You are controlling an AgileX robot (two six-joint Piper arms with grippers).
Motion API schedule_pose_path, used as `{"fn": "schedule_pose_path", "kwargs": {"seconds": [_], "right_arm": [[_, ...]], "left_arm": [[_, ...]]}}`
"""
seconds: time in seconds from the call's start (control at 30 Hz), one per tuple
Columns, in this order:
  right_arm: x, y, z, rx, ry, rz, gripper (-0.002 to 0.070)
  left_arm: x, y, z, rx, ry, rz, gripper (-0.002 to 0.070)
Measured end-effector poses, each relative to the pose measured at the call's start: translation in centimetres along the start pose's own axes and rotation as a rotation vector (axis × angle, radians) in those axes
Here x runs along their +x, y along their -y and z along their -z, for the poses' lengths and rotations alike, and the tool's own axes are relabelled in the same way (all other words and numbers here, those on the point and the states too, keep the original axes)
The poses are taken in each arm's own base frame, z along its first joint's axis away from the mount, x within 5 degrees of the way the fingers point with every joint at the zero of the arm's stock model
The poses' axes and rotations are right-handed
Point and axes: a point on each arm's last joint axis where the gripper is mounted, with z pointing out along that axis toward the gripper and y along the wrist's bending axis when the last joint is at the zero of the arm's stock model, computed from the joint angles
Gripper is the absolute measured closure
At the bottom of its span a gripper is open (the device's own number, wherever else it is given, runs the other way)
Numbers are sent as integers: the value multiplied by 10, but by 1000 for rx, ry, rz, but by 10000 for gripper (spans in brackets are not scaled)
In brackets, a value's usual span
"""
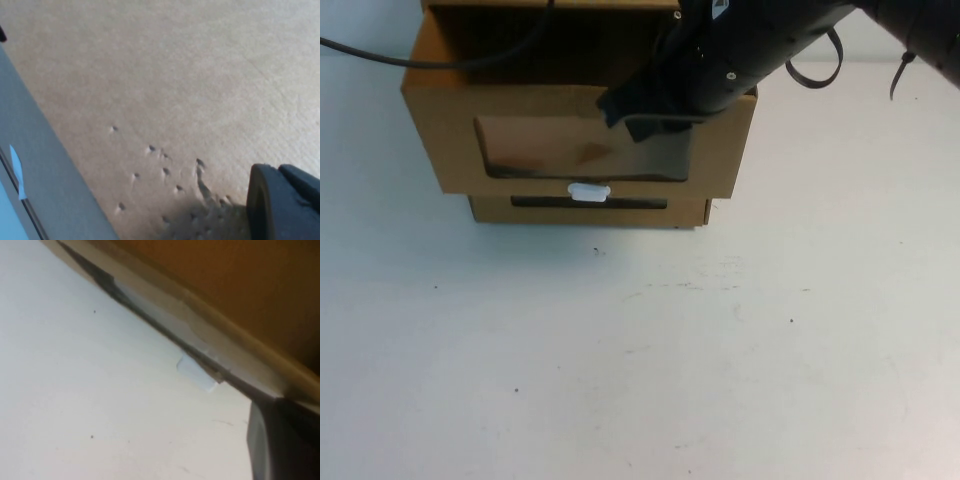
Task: Close the shoe box
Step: Close the shoe box with your right arm
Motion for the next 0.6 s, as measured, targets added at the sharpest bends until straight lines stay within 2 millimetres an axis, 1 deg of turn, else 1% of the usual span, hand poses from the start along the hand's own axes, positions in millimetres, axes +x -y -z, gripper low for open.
{"fn": "schedule_pose_path", "kwargs": {"seconds": [0.2,0.43,0.6], "right_arm": [[-6,5,1,15,71,-10,689],[-13,12,-16,21,137,-28,689],[-16,25,-24,13,174,-77,689]], "left_arm": [[0,0,0,0,0,0,678],[0,0,0,0,0,-2,678],[0,0,0,1,1,-1,678]]}}
